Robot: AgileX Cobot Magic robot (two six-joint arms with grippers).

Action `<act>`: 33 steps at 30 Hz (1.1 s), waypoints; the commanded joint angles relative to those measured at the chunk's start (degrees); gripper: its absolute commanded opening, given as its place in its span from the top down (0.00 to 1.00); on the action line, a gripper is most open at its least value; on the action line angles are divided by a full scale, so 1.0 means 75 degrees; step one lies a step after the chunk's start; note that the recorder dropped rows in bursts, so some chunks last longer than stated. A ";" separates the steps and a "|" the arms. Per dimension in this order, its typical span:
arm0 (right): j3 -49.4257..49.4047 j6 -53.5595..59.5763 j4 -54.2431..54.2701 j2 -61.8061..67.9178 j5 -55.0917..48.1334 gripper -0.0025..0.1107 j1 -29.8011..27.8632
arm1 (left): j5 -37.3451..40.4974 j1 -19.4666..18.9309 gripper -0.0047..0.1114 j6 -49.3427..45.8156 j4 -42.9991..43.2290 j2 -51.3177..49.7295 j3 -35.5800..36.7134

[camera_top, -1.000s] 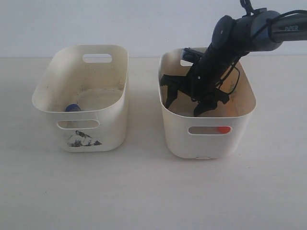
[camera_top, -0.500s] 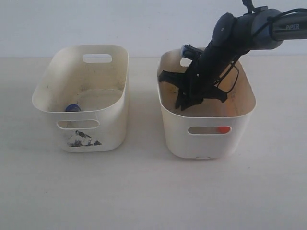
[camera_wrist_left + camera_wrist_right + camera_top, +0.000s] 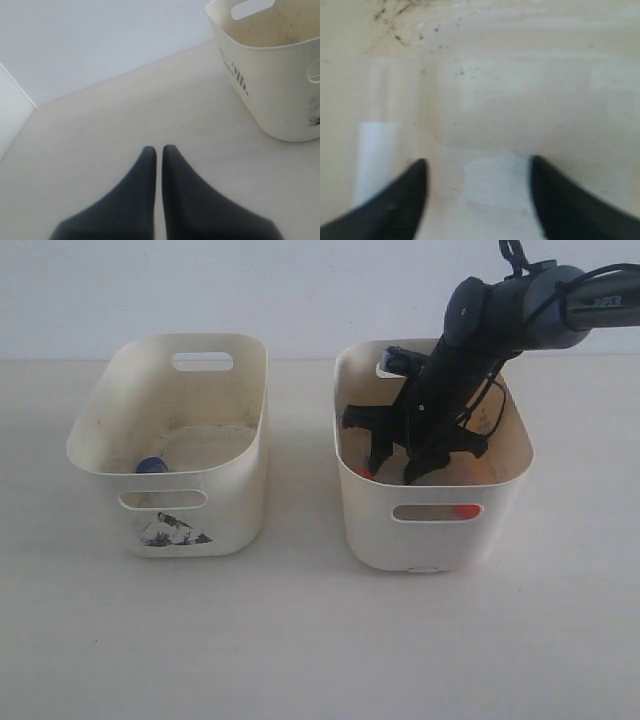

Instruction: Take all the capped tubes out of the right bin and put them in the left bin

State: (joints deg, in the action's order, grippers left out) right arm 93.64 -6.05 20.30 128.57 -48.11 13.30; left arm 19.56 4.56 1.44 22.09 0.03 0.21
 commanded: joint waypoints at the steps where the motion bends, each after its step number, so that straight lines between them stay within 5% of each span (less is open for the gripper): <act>1: -0.0044 -0.0003 -0.0079 -0.0074 -0.0093 0.26 0.0056 | -0.0040 0.0041 0.92 0.0073 -0.0022 -0.0004 -0.0028; 13: 0.0285 -0.0533 -0.1166 -0.0502 -0.0529 0.31 0.0056 | -0.0040 0.0041 0.92 0.0073 -0.0022 -0.0004 -0.0028; 22: 0.0691 -0.0777 -0.1420 -0.0569 -0.0770 0.86 0.0056 | -0.0040 0.0041 0.92 0.0073 -0.0022 -0.0004 -0.0028; 25: 0.0691 -0.0499 -0.0798 -0.0527 -0.0785 0.72 0.0056 | -0.0040 0.0041 0.92 0.0073 -0.0022 -0.0004 -0.0028; 28: 0.0691 -0.0458 -0.0470 -0.0365 -0.0686 0.38 0.0072 | -0.0040 0.0041 0.92 0.0073 -0.0022 -0.0004 -0.0028; 33: 0.0691 -0.0458 -0.0469 -0.0144 -0.0670 0.48 0.0072 | -0.0040 0.0041 0.92 0.0073 -0.0022 -0.0004 -0.0028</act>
State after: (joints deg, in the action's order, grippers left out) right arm 98.60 -9.90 16.62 127.10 -53.58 13.86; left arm 19.56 4.56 1.44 22.09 0.03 0.21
